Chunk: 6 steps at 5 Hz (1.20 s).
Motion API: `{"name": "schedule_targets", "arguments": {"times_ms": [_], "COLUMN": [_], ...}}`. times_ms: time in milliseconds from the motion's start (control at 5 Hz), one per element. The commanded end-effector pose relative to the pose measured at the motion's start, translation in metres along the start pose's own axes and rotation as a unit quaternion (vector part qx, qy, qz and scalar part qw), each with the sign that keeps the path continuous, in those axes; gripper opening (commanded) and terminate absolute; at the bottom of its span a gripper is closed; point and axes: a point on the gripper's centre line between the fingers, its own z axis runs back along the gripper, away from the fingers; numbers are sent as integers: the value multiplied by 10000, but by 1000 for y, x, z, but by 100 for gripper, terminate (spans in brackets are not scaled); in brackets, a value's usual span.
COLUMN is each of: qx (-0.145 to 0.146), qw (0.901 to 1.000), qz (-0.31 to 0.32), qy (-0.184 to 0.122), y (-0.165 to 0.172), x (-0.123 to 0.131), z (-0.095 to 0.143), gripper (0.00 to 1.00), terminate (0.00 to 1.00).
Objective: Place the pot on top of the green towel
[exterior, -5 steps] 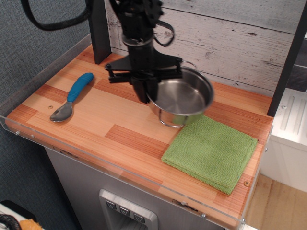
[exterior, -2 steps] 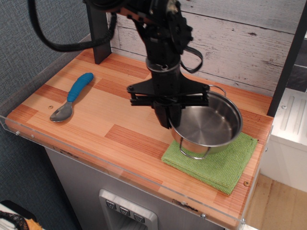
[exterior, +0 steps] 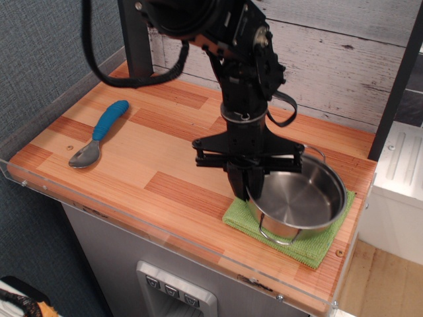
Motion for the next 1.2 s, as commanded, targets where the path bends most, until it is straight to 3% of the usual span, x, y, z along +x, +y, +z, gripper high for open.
{"name": "schedule_targets", "arguments": {"times_ms": [0, 200, 600, 800, 1000], "qx": [-84, -67, -105, -198, -4], "qw": [9999, 9999, 9992, 9974, 9953], "qz": [-49, -62, 348, 679, 950], "qy": [-38, -79, -153, -117, -166], "y": [3, 6, 17, 30, 44], "x": [10, 10, 16, 28, 49], "z": [7, 16, 63, 85, 93], "gripper": [100, 100, 100, 100, 100], "terminate": [0, 0, 0, 0, 0]}}
